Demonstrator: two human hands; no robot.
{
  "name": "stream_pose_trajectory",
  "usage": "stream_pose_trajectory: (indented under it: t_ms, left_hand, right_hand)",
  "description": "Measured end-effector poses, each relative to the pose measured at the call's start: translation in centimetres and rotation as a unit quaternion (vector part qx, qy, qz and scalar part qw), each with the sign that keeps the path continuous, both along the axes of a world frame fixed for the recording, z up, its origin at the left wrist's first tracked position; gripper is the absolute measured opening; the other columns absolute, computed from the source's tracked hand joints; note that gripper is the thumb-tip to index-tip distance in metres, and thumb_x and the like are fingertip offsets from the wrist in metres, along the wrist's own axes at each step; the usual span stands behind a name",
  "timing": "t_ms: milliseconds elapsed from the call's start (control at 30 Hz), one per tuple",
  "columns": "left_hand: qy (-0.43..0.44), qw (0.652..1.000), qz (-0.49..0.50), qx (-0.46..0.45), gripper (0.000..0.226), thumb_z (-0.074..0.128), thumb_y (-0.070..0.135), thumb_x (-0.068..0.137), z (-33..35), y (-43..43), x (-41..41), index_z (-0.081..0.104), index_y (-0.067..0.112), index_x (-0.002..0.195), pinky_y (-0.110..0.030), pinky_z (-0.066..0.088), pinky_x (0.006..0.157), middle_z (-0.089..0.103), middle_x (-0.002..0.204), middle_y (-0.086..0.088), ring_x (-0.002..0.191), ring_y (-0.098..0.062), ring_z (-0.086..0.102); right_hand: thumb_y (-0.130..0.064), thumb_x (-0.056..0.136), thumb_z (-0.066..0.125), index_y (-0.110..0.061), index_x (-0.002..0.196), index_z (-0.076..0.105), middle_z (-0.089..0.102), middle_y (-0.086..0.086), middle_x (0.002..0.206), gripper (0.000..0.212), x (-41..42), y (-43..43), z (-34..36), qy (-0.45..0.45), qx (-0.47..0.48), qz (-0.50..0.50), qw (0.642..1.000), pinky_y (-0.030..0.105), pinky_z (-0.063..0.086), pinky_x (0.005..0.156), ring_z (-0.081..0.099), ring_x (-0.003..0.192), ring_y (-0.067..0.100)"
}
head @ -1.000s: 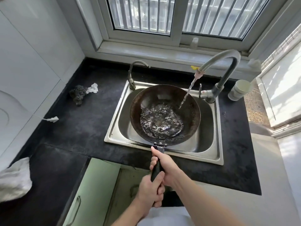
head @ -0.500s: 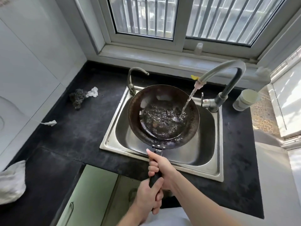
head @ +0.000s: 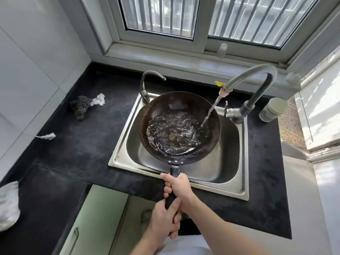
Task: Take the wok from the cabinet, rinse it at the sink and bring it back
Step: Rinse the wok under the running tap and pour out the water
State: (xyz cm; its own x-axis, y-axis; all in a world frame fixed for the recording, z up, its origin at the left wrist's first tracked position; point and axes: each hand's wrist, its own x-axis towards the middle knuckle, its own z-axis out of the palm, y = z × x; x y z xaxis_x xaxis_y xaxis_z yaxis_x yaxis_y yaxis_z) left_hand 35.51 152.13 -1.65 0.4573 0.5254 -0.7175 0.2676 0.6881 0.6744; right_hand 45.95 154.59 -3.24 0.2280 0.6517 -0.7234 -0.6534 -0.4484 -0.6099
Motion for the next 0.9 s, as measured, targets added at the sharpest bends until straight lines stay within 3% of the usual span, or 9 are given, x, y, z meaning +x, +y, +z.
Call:
stream_pose_trajectory:
  t_ms: [567, 900]
  left_hand:
    - [0.001, 1.000, -0.020, 0.004, 0.031, 0.055, 0.025, 0.098, 1.0, 0.6, -0.8, 0.047, 0.003, 0.078, -0.020, 0.030, 0.032, 0.040, 0.048, -0.006, 0.032, -0.015, 0.031]
    - [0.008, 0.999, -0.030, -0.009, 0.036, 0.055, 0.026, 0.098, 0.1, -0.6, -1.8, 0.047, 0.004, 0.070, -0.021, 0.030, 0.033, 0.040, 0.047, -0.006, 0.031, -0.015, 0.033]
  right_hand:
    - [0.003, 0.094, 0.057, -0.015, 0.070, 0.045, 0.043, -0.001, 0.047, 0.033, -0.5, 0.2, 0.7, -0.015, 0.017, 0.011, 1.000, 0.024, 0.042, 0.040, 0.042, 0.037, 0.011]
    - [0.004, 0.093, 0.056, -0.014, 0.070, 0.046, 0.044, -0.002, 0.047, 0.031, -1.5, -1.2, 0.3, 0.001, -0.007, 0.006, 1.000, 0.024, 0.042, 0.040, 0.042, 0.037, 0.011]
